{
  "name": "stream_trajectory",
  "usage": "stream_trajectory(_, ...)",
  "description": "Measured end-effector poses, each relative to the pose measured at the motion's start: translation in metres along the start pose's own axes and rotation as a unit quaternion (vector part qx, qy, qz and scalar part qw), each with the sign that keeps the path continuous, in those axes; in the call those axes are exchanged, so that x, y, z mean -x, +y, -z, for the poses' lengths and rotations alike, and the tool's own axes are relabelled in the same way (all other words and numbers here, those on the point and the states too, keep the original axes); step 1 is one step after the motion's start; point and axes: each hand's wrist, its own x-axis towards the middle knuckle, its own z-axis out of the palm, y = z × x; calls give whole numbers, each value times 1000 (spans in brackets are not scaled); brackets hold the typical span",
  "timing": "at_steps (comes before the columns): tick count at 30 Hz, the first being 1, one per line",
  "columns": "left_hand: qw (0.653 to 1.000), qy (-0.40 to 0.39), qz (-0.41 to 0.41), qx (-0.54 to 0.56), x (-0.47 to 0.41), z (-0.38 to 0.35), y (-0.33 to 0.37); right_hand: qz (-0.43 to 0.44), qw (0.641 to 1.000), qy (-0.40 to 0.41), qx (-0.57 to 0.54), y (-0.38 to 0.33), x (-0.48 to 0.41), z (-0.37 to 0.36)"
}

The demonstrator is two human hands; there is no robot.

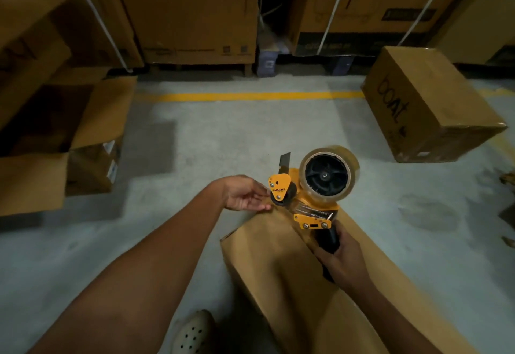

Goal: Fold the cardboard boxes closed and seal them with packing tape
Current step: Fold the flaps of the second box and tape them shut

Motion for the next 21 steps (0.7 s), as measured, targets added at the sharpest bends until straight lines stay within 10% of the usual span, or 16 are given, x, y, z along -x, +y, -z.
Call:
stream_trajectory(7,974,42,-37,-218,-21,8,17,45,997,17,67,14,-1,-9)
stream_trajectory(21,949,20,-82,-304,-42,25,12,44,985,44,162,25,-2,-34)
